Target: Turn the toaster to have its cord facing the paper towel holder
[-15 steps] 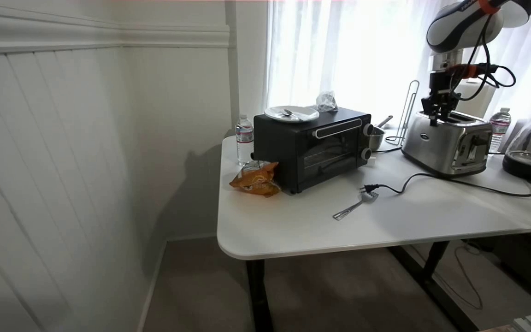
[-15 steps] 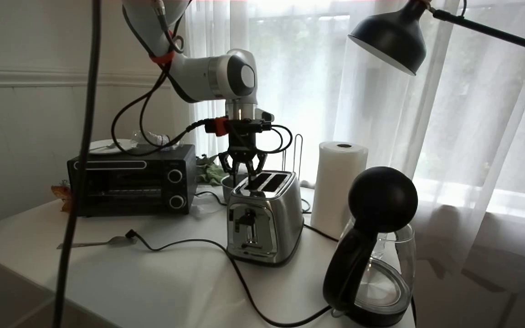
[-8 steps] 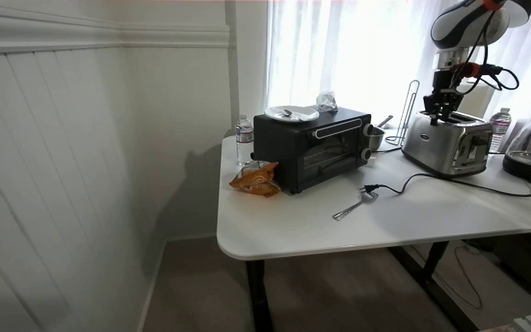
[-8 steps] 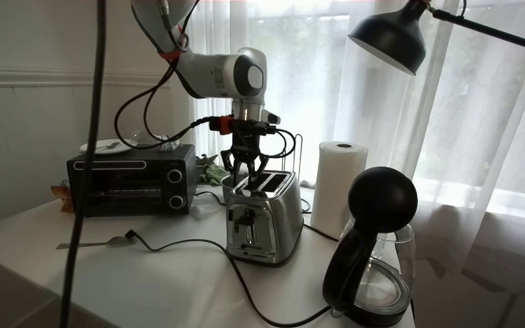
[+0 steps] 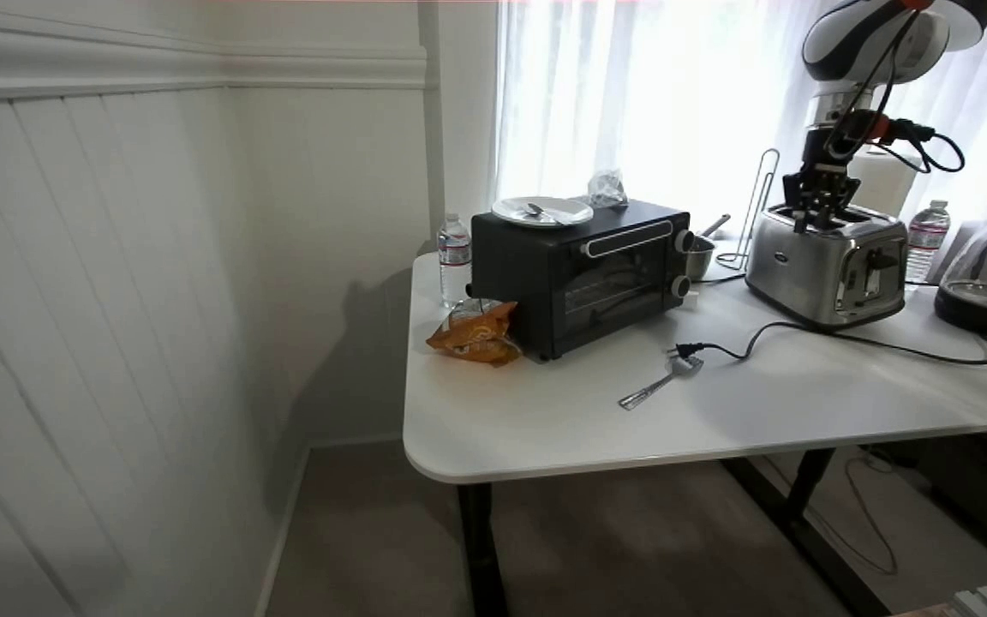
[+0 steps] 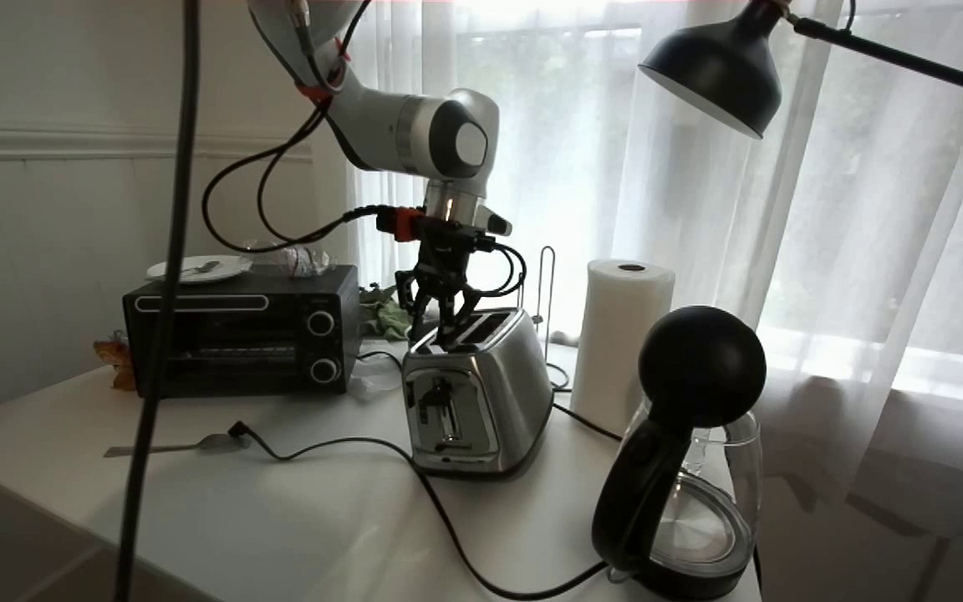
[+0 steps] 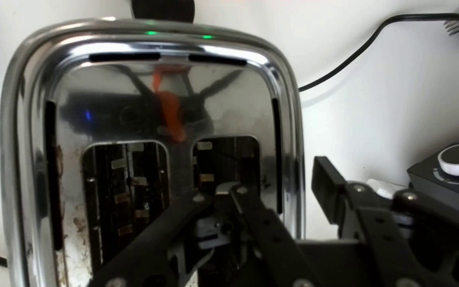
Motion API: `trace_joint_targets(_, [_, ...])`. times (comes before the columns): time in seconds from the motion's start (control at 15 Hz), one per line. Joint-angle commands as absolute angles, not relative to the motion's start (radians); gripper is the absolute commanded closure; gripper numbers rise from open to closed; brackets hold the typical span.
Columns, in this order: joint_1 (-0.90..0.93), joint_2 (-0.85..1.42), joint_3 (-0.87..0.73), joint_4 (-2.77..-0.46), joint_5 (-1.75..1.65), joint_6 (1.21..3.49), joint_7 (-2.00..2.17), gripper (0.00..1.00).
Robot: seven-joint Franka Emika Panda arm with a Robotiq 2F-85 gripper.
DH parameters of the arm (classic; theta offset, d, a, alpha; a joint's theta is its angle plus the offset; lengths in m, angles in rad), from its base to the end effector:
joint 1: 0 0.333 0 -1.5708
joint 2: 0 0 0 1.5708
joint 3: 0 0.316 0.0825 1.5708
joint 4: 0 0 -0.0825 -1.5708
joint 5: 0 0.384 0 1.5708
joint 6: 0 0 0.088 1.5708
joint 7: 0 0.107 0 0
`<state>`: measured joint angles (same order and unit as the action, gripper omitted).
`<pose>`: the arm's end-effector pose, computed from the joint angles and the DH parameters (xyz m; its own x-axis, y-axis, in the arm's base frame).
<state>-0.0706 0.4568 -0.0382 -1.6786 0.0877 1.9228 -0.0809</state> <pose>0.6426 -0.0617 0.3216 0.9770 -0.0557 -0.2060 -0.0723 -0.9946 -0.0741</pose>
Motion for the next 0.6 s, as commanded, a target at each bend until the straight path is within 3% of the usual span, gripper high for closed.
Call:
trace_joint_targets(0.0, [-0.082, 0.426, -0.022, -1.710, 0.145, 1.912, -0.051, 0.83])
trace_joint_targets(0.53, [-0.059, 0.383, -0.042, -1.783, 0.088, 2.138, 0.023, 0.83])
